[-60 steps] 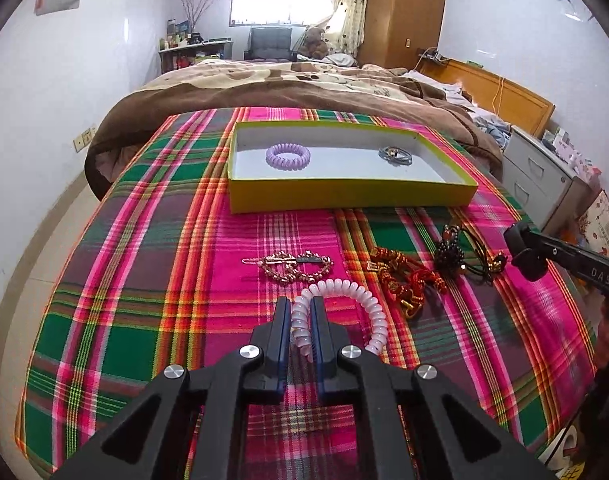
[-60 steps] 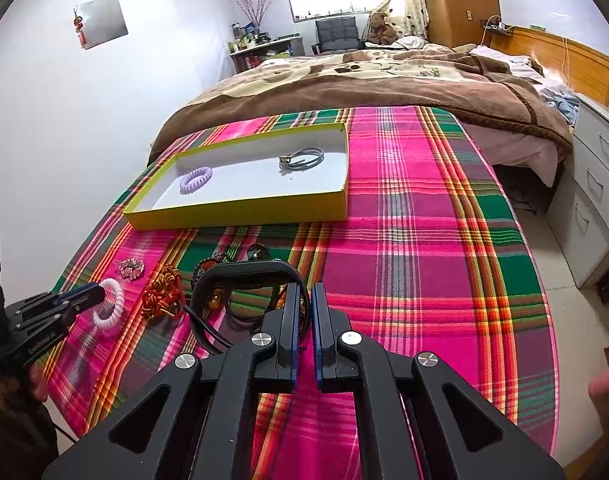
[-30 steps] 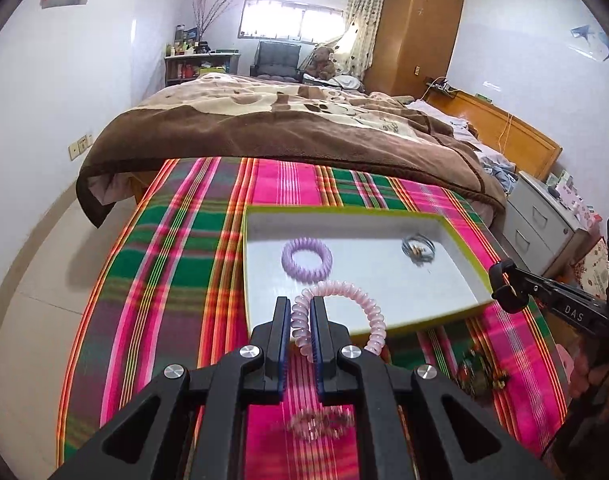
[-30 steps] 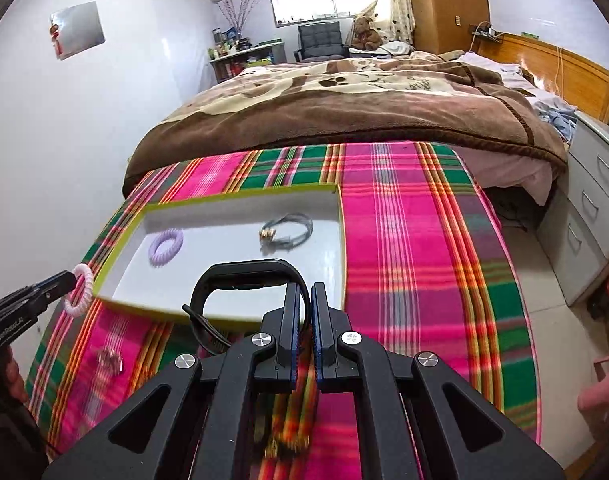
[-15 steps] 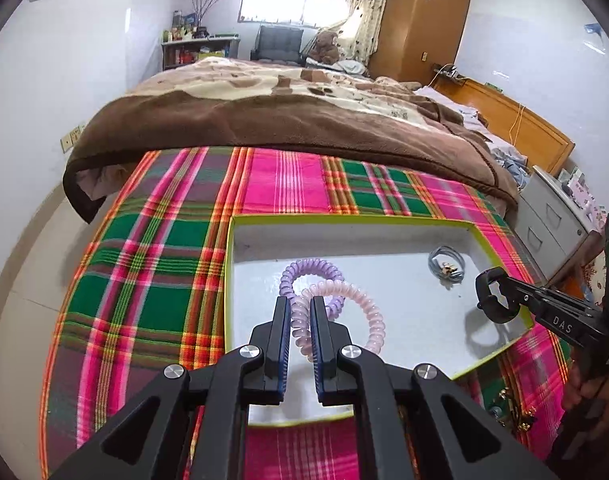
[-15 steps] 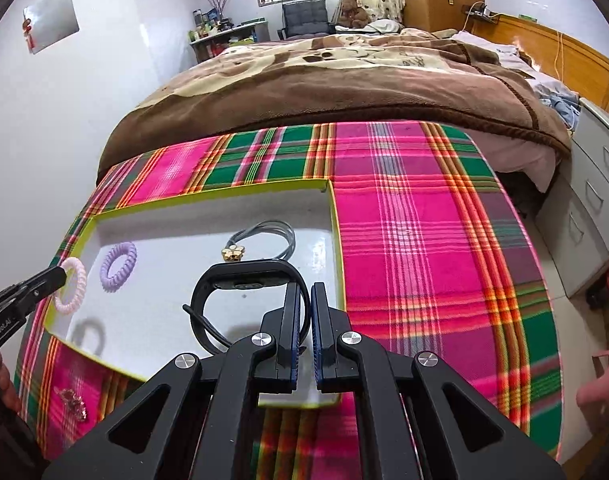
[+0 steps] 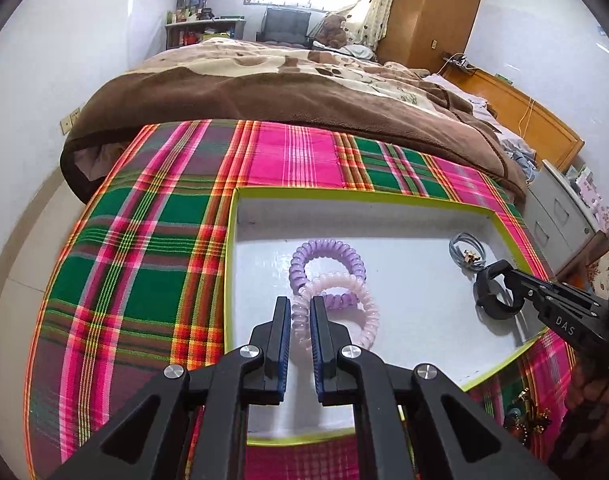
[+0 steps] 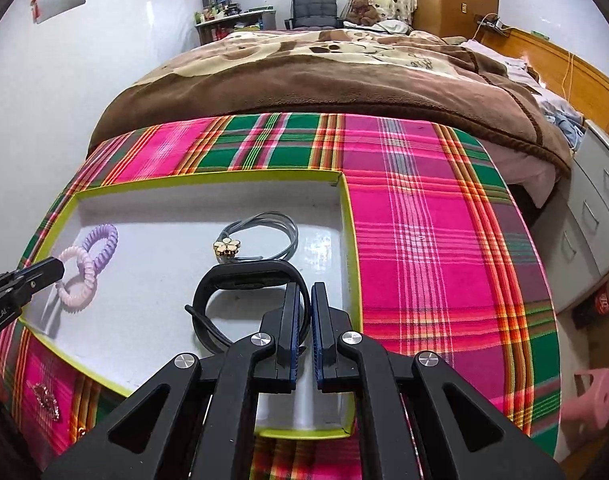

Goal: Organize jewelry
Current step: 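Carry both held items into the yellow box and open both tools, then withdraw both open tools from the yellow box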

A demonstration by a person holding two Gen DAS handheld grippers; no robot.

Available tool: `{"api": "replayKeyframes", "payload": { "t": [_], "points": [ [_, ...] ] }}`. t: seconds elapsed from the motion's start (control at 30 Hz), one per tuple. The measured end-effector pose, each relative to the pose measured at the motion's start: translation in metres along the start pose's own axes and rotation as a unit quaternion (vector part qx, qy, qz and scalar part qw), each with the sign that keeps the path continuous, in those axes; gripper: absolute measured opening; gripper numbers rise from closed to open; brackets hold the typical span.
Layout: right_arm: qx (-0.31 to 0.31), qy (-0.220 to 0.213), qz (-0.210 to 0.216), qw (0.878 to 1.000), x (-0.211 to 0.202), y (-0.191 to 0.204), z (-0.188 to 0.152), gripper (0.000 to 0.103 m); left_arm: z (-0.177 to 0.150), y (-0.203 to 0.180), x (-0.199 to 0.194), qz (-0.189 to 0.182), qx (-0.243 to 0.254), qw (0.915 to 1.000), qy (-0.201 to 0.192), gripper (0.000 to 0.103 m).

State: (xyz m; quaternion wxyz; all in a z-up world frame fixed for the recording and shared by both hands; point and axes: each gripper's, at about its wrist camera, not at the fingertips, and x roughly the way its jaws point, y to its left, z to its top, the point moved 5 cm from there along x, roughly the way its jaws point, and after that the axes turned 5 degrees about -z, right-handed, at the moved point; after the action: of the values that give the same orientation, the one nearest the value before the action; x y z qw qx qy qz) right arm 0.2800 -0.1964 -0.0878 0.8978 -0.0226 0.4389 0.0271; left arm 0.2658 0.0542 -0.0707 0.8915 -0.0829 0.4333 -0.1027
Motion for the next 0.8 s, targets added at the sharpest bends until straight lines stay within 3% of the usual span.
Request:
{"api": "replayKeyframes", "payload": {
  "t": [0.53, 0.67, 0.8],
  "points": [
    [-0.008, 0.0, 0.002, 1.0, 0.002, 0.005, 0.001, 0.006, 0.001, 0.0, 0.005, -0.011, -0.006, 0.9999, 0.004, 0.01],
    [-0.005, -0.003, 0.007, 1.0, 0.001, 0.004, 0.001, 0.009, 0.001, -0.001, -0.002, -0.013, -0.001, 0.9999, -0.006, 0.025],
    [0.004, -0.011, 0.014, 1.0, -0.003, 0.004, 0.0, 0.015, 0.0, -0.002, -0.01, -0.038, -0.014, 0.9991, -0.014, 0.029]
  ]
}}
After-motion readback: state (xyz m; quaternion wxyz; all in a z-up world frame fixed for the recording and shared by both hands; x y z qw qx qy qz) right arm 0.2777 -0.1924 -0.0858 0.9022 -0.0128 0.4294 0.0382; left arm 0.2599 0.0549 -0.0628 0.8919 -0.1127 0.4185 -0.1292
